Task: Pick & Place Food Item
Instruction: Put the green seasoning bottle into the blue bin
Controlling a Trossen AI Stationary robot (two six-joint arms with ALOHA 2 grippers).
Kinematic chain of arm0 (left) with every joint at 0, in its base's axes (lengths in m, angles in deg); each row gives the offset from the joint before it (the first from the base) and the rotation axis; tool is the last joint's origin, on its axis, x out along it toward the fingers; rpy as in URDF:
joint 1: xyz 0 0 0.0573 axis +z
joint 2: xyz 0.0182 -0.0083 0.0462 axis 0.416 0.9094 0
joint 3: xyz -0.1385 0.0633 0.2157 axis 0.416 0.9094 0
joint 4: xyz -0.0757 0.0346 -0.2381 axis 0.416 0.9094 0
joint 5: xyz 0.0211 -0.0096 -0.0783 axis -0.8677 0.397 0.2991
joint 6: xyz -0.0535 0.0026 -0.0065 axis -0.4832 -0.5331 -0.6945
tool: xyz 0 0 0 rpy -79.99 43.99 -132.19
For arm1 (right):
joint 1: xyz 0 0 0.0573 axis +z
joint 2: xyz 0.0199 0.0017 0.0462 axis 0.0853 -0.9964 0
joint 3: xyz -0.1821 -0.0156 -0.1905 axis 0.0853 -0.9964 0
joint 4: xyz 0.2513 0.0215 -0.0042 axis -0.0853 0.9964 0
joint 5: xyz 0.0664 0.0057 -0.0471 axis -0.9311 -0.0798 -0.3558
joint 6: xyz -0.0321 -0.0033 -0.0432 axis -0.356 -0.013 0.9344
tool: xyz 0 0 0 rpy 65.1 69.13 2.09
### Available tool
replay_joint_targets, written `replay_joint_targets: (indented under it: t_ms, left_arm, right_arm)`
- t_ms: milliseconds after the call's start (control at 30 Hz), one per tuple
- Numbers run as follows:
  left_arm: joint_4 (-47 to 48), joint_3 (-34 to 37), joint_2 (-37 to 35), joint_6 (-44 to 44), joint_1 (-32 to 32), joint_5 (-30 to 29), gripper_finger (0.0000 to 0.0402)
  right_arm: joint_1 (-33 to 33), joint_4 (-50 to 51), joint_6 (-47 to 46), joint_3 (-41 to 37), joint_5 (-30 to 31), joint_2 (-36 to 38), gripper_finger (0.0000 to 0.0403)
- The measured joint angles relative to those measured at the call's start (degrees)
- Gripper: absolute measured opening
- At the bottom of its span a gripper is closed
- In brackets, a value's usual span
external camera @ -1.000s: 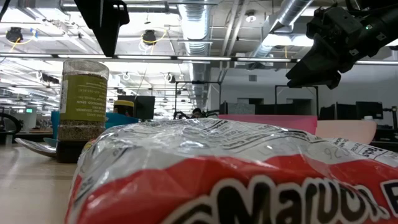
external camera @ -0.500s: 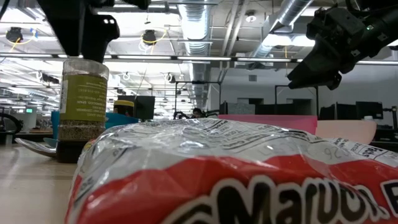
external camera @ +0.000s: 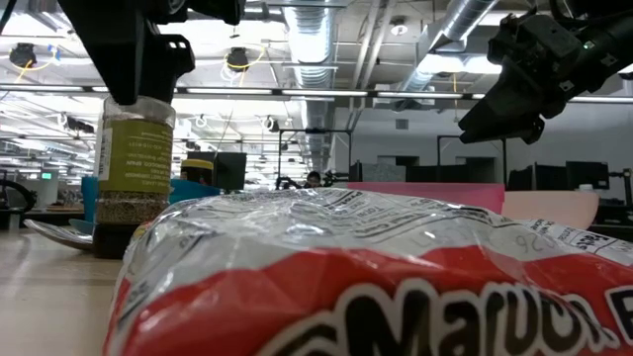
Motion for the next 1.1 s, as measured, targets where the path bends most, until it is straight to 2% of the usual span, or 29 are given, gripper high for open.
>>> replay_joint_targets:
  t_ms: [267, 567, 833, 1100]
  left_arm:
    - [-2.7, 0.5, 0.0, 0.0, 0.0, -0.4, 0.0336]
    - [-7.5, 7.5, 0.1, -1.7, 0.6, 3.2, 0.0336]
    - [-13.0, 7.6, 0.1, -1.1, 0.7, 3.1, 0.0332]
    - [-13.8, 10.1, 0.1, -1.0, 0.5, 2.6, 0.0325]
  right_arm:
    - [0.0, 0.0, 0.0, 0.0, 0.0, 0.0, 0.0156]
    - [0.0, 0.0, 0.0, 0.0, 0.0, 0.0, 0.0156]
    - [0.0, 0.0, 0.0, 0.0, 0.0, 0.0, 0.0156]
    - [0.0, 0.3, 0.0, 0.0, 0.0, 0.0, 0.0156]
